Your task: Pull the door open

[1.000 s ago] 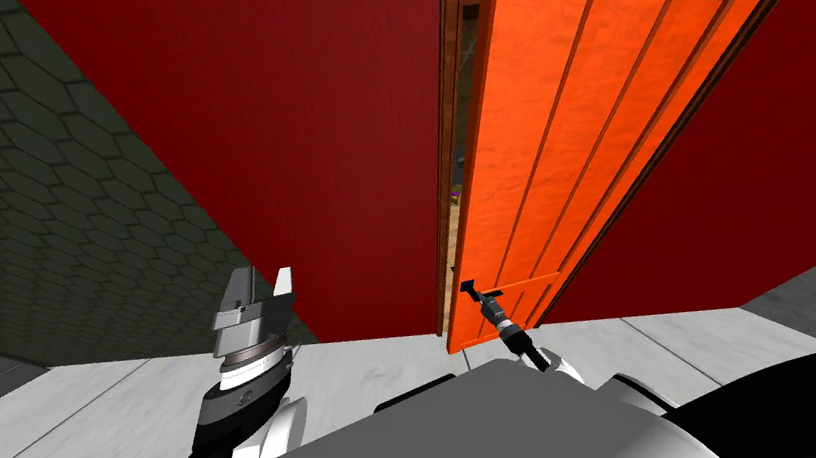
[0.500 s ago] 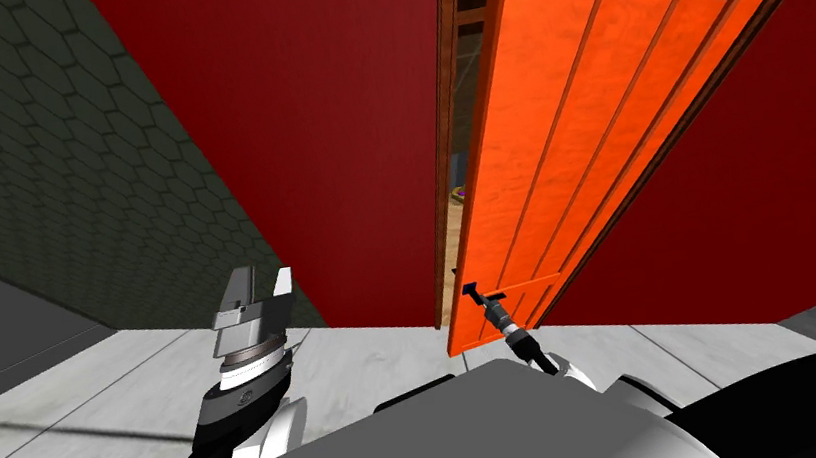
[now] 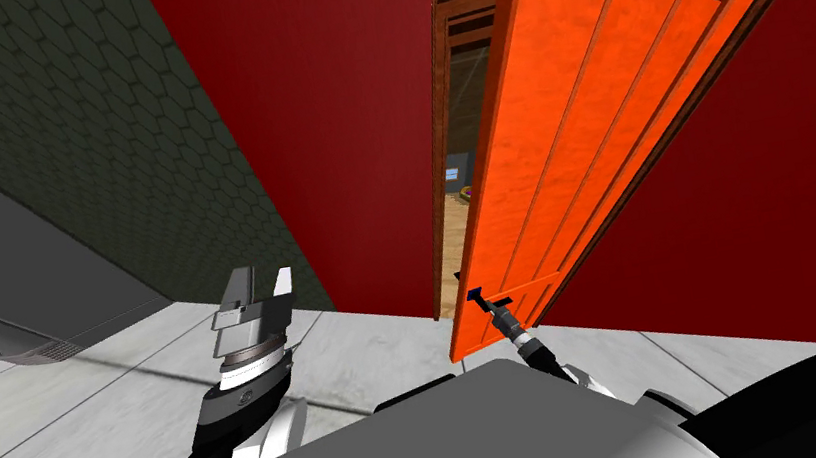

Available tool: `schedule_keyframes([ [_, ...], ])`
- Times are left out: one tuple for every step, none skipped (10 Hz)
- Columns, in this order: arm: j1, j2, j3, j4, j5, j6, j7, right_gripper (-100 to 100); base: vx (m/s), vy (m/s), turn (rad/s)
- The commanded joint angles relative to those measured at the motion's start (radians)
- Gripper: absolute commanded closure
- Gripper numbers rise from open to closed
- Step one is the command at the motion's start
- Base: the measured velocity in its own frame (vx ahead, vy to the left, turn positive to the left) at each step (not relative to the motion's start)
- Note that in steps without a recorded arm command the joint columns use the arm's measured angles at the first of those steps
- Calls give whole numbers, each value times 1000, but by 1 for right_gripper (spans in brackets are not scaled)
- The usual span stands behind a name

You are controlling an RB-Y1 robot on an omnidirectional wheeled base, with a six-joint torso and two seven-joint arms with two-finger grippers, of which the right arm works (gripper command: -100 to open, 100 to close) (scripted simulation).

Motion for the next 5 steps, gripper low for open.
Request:
schedule_keyframes([
  [5,-11,4,20,1,-29,-12,100,-134,-48,73],
  [13,-18,9,23,2,-44,-19,100,-122,-40,89],
  [4,-8,10,37,4,-40,-13,100,-62,-19,20],
  [13,-13,15,50,5,-66,-19,100,-193,-75,231],
  [17,-16,16,55,5,-76,-21,100,-277,-133,282],
])
